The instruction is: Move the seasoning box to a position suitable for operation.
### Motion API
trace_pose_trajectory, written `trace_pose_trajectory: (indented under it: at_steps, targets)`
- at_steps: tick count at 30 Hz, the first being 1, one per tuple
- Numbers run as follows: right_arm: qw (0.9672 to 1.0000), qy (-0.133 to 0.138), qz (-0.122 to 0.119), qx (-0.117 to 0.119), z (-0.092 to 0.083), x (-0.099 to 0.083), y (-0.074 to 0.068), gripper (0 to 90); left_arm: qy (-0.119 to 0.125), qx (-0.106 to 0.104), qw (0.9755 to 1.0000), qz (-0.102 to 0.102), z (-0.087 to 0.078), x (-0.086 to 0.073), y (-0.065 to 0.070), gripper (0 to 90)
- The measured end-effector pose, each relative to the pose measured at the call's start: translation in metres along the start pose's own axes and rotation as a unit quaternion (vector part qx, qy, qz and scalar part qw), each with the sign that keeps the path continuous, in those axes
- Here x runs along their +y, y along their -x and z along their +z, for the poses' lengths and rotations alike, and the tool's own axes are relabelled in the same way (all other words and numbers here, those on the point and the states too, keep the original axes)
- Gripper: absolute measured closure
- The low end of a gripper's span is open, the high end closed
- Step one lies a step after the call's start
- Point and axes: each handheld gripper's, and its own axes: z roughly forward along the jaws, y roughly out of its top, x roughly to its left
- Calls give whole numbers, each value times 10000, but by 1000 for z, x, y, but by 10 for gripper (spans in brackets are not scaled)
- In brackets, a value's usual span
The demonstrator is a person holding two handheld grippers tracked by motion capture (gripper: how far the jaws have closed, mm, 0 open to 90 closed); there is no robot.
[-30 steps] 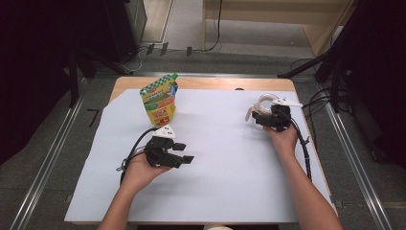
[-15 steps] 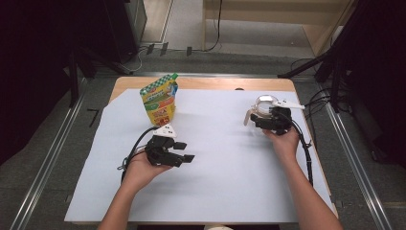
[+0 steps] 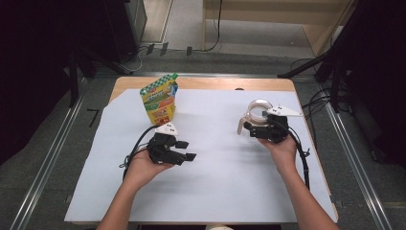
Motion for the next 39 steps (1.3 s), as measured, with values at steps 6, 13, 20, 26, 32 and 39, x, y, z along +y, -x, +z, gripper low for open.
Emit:
trace_pose_trajectory:
  at_steps: [6, 13, 20, 26, 32, 39]
  targets:
    - [9995, -99, -119, 270, -6, -7, -23, 110, -19, -19, 10000, 50, -1, 1, -1, 423]
    - [9976, -236, -301, 582, 0, -16, -50, 111, 17, -5, 10000, 17, -3, 1, -2, 425]
    - [9940, -367, -474, 918, 9, -24, -74, 111, -9, 4, 10000, 33, -3, 1, -3, 428]
    - [9902, -473, -623, 1158, 16, -30, -92, 111, 43, 44, 10000, -2, -6, 0, -5, 429]
    - [9857, -572, -774, 1380, 23, -35, -109, 111, 56, 80, 10000, 10, -10, -2, -5, 430]
    - [9836, -518, -855, 1501, 25, -40, -116, 111, 81, 99, 9999, -20, -11, -3, -6, 430]
